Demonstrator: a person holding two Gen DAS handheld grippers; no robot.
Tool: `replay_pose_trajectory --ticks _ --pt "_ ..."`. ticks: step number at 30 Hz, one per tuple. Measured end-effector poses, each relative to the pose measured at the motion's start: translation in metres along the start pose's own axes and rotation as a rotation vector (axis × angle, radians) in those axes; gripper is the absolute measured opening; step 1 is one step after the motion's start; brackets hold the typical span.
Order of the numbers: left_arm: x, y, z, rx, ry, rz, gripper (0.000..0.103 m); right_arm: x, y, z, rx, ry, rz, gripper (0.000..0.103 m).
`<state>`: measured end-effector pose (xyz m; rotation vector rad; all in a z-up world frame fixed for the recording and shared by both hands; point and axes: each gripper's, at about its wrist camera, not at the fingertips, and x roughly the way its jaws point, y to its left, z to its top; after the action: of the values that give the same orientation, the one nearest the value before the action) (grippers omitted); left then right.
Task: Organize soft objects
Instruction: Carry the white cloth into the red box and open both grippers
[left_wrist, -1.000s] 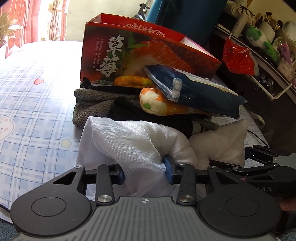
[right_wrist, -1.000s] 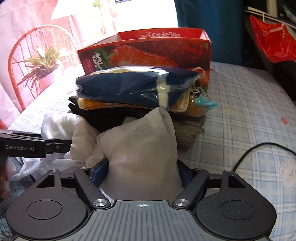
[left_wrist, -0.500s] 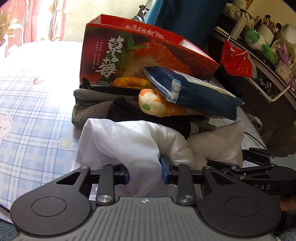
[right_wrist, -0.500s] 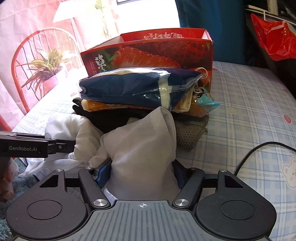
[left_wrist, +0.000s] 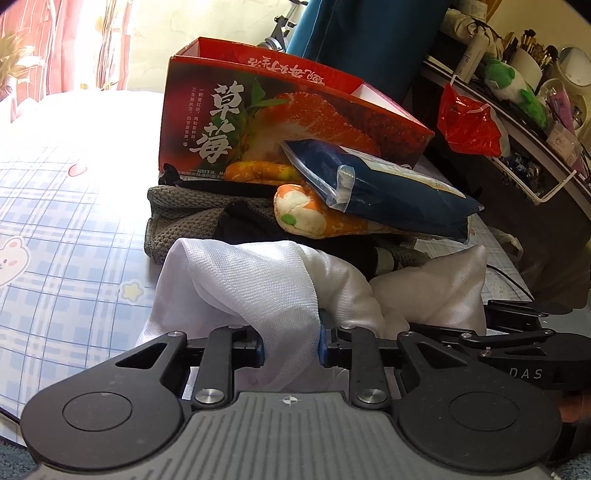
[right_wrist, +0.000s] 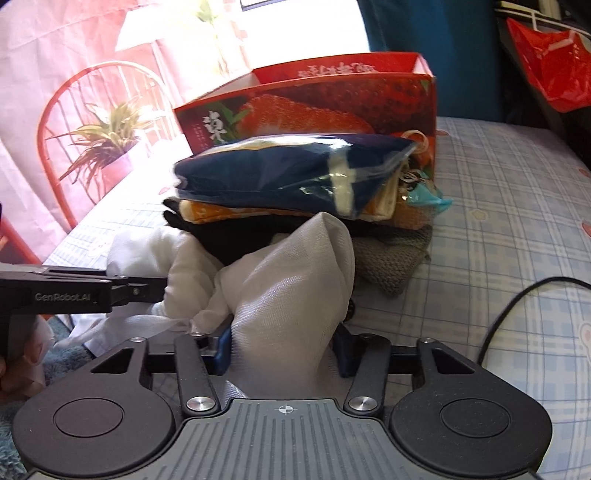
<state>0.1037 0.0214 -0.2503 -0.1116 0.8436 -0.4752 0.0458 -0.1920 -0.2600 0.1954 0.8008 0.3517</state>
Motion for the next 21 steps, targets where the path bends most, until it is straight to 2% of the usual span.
replay_pose_trajectory --ticks 9,21 --pt "-0.011 -0.001 -0.001 0.003 -0.038 -0.006 0.022 -0.007 0.007 0.002 -0.028 -0.035 0.024 0.041" --pt "-0.052 -0.010 0.005 0.040 -0.169 -0.003 0.022 -0.032 0.022 0.010 -0.121 -0.152 0.044 0.041"
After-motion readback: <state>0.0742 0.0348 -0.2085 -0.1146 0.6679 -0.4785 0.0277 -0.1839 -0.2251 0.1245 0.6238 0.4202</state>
